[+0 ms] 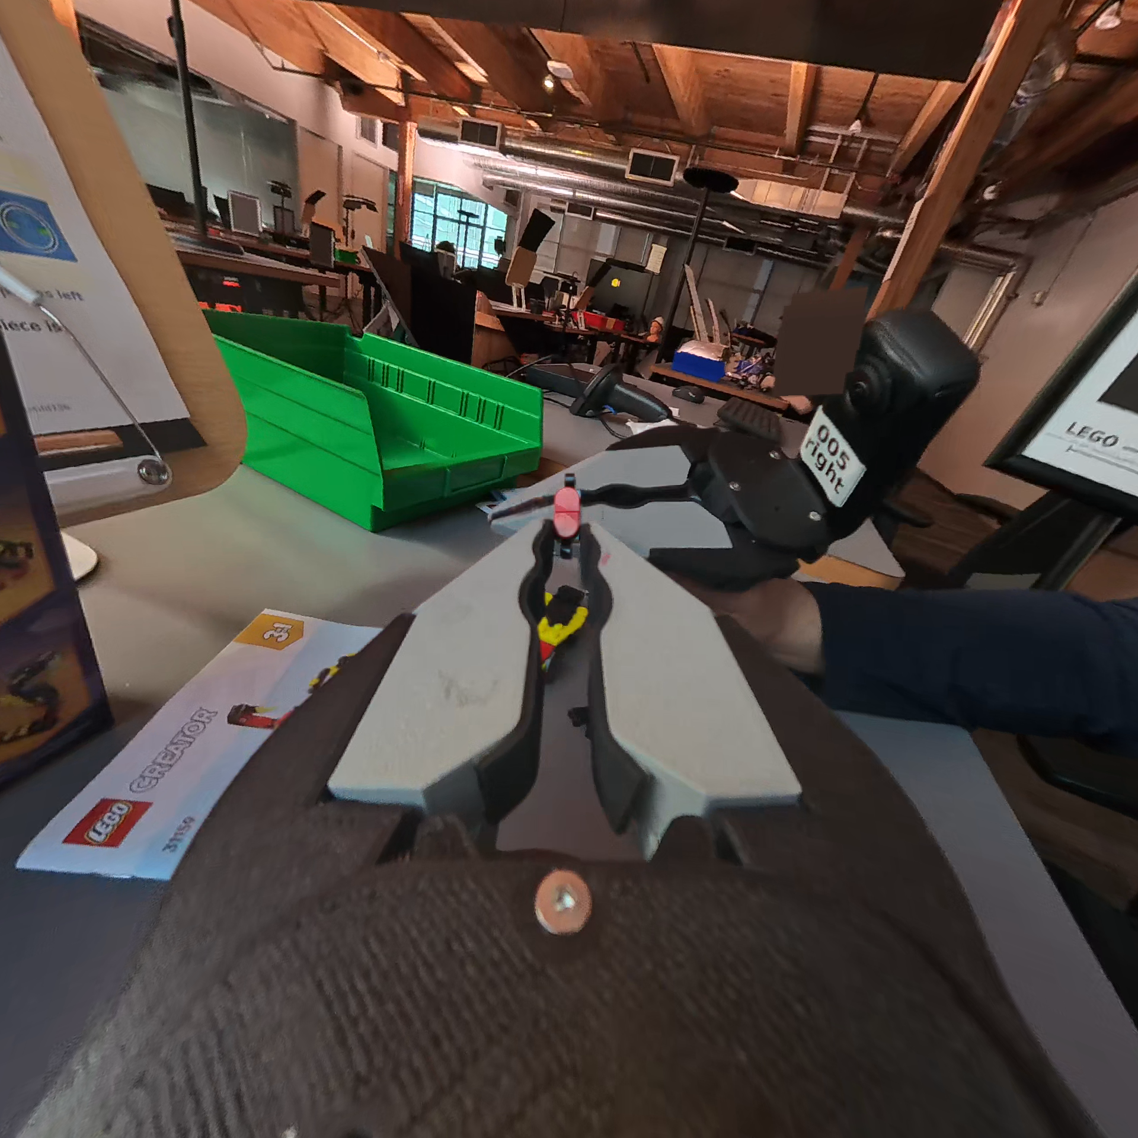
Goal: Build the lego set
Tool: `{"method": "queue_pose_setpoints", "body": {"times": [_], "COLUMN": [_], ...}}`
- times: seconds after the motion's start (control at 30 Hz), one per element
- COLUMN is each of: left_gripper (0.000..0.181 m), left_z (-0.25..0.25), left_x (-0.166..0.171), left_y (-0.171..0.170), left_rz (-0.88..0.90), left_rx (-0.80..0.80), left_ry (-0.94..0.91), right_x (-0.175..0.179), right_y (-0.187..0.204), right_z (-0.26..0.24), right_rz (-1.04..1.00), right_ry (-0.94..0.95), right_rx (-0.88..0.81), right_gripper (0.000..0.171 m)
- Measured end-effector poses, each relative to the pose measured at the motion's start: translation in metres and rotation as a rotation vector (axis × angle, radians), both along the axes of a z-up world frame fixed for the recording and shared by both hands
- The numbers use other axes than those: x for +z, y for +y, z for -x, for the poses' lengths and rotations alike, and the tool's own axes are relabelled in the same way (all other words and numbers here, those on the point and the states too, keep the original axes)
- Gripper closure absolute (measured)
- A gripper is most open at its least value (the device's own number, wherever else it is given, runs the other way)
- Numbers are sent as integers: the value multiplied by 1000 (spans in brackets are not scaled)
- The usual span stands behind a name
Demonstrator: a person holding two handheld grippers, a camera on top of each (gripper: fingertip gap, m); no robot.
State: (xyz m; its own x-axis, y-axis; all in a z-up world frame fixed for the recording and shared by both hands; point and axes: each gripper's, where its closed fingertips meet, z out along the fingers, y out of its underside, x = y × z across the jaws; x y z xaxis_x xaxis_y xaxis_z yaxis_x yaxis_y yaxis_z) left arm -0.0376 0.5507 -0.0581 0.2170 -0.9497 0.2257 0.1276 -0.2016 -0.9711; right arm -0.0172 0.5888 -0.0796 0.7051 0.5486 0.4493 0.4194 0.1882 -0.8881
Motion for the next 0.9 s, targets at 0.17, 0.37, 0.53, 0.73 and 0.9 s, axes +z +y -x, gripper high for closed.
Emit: {"method": "queue_pose_setpoints", "body": {"times": [0.17, 0.37, 0.53, 0.73, 0.9], "left_gripper": [176, 176, 176, 176, 176], "left_z": [5, 6, 6, 20, 15], "left_x": [13, 17, 10, 21, 19], "left_y": [-14, -17, -11, 3, -2], "left_rz": [8, 41, 118, 295, 459], "left_rx": [-56, -71, -48, -51, -190], "left_ry": [-58, -76, -96, -260, -313], "right_x": [4, 23, 24, 8, 11], "right_y": [-6, -17, -16, -10, -23], "right_z": [6, 3, -5, -8, 13], "right_rz": [47, 96, 100, 152, 185], "right_ry": [105, 284, 292, 191, 232], "right_rx": [70, 159, 130, 96, 182], "right_gripper": [171, 171, 171, 171, 157]}}
